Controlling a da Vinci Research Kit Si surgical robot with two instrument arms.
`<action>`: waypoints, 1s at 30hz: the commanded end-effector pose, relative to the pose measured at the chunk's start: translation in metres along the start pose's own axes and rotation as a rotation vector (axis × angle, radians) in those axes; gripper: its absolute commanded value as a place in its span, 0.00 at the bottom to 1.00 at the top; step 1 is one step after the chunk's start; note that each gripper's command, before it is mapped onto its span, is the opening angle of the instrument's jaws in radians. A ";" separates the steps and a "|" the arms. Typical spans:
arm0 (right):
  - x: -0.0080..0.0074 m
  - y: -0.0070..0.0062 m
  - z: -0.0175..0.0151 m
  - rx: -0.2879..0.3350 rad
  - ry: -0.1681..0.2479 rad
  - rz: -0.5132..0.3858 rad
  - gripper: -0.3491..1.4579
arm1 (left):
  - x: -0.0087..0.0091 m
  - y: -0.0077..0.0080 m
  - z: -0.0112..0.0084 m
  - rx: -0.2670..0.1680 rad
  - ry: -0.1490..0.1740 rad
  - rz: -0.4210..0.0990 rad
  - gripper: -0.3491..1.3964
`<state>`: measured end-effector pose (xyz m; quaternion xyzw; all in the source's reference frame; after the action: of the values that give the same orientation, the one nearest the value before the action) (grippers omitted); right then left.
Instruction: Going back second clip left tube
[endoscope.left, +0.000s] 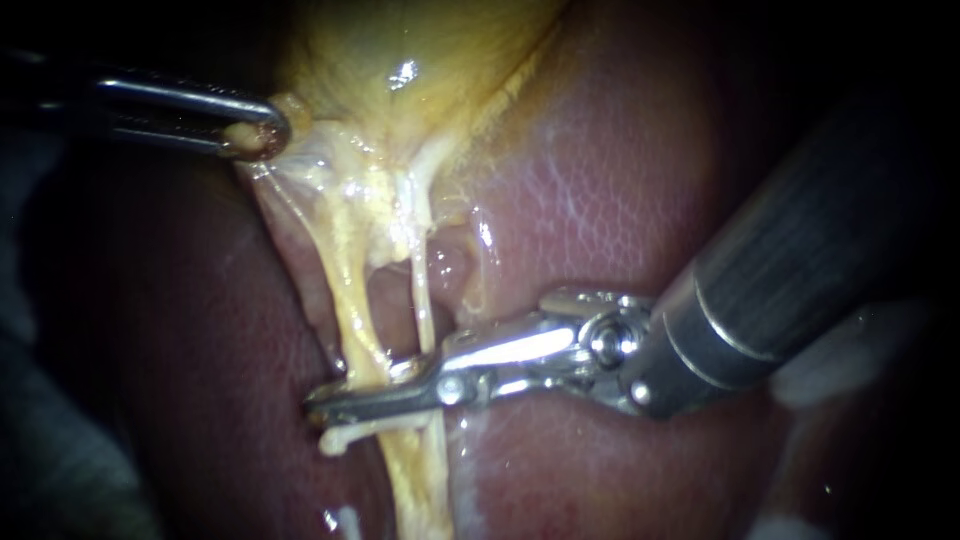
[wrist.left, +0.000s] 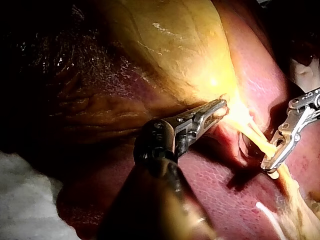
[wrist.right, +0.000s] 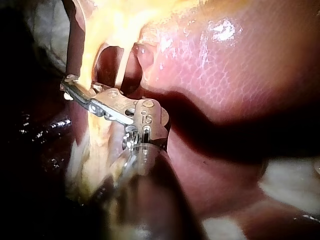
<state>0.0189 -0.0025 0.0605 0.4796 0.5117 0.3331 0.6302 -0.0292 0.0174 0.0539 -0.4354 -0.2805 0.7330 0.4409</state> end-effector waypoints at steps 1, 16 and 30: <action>0.0000 0.0000 0.0001 0.000 0.000 -0.018 0.07 | 0.0000 0.0000 0.0000 0.000 0.000 0.000 0.00; 0.0004 0.0021 0.0011 -0.069 0.002 -0.169 0.46 | 0.0000 0.0000 0.0000 0.000 0.000 0.000 0.00; -0.0001 -0.0002 -0.0030 -0.145 -0.101 -0.485 0.46 | -0.0001 -0.0001 -0.0001 0.000 0.000 0.000 0.00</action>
<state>0.0156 -0.0018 0.0599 0.3006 0.5523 0.1778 0.7570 -0.0291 0.0174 0.0539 -0.4352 -0.2803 0.7332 0.4409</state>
